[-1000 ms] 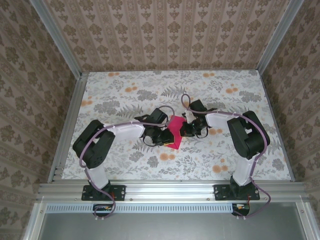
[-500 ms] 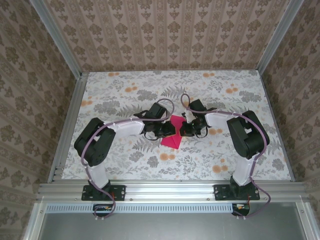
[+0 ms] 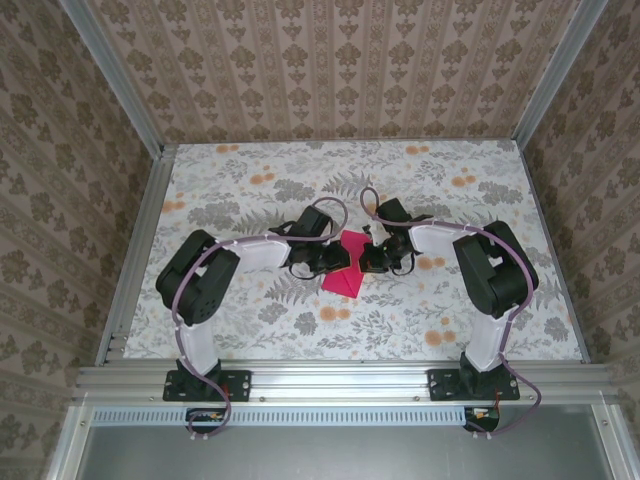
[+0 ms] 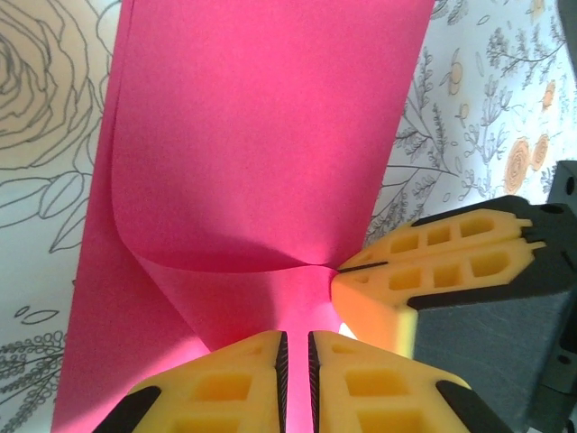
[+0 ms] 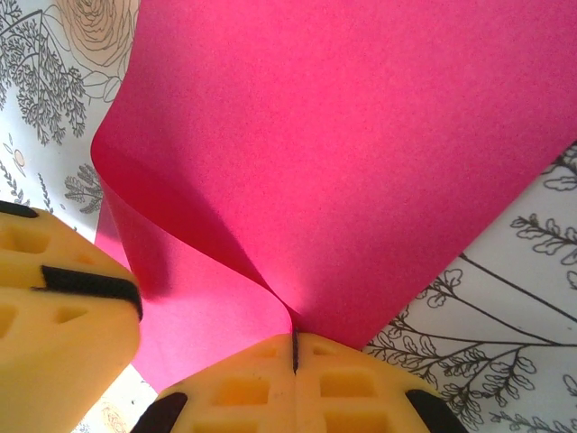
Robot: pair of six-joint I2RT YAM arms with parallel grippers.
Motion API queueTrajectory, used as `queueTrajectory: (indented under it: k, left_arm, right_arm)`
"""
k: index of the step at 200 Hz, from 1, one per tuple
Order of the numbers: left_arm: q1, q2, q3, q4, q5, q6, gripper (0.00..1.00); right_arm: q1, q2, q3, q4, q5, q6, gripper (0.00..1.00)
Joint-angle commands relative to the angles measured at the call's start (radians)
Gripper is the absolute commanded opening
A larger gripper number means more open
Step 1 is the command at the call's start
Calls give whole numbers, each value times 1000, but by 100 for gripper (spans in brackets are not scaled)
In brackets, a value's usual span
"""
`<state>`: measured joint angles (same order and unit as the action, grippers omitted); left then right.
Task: Fold a paper plane with a square sheet of paper (pick it up from the middle)
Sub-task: Fold the triangle a second time at the center of the table.
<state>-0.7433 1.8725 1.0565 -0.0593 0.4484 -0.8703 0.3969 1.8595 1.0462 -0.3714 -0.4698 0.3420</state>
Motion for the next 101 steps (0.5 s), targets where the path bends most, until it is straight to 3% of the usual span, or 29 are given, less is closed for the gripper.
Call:
queueTrajectory:
  k: [1,101]
  left_arm:
    - [9,22,-18,8,9,-1,17]
    - [16,75,-6,-61,-14,-32,17]
  right_arm:
    - [1,45,0,-54,92,-18,4]
    - [2,44,3,-61,104,-14,4]
